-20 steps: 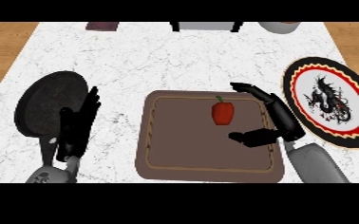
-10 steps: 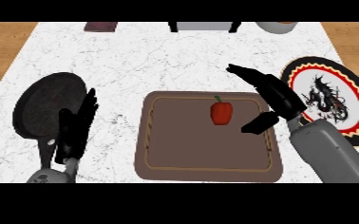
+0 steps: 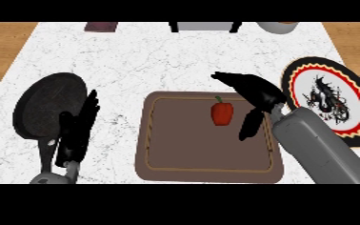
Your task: Pick the bell pepper from the tray and place it in the plate
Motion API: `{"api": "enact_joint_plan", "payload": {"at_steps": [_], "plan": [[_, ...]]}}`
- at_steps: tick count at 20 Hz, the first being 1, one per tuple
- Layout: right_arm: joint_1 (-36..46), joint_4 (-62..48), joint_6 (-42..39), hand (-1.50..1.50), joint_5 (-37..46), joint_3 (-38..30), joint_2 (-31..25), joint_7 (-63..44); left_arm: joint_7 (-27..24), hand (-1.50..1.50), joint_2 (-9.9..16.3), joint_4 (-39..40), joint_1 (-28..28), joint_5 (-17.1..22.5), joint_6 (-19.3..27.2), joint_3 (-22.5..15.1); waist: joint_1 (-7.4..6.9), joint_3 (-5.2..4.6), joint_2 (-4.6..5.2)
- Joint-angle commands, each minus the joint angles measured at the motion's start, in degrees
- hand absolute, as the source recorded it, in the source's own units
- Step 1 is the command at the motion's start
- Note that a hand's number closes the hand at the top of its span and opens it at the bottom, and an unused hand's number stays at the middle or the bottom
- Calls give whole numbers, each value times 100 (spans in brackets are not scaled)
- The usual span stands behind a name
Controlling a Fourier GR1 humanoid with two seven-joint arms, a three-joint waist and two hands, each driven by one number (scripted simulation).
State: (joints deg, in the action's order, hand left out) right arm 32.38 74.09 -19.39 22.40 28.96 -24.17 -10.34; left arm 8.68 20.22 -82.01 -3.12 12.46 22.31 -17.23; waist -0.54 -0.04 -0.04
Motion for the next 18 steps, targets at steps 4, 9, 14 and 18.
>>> {"api": "enact_joint_plan", "payload": {"at_steps": [4, 9, 14, 18], "plan": [[38, -587, -380, -150, 599, -135, 516, -63, -107, 0, -213, 111, 32, -220, -183, 254, 17, 3, 10], [-222, -184, -733, -150, 877, -460, 585, -163, 603, 0, -135, -694, 215, -415, -246, 379, 37, 4, -5], [225, -1192, -858, -150, 1279, -773, 649, 685, 171, 0, -427, 211, -113, -473, -559, 686, 25, 4, 10], [-94, -735, -957, -150, 1493, -894, 1035, 250, -140, 0, -682, 256, 103, -686, -618, 712, 39, 3, 4]]}}
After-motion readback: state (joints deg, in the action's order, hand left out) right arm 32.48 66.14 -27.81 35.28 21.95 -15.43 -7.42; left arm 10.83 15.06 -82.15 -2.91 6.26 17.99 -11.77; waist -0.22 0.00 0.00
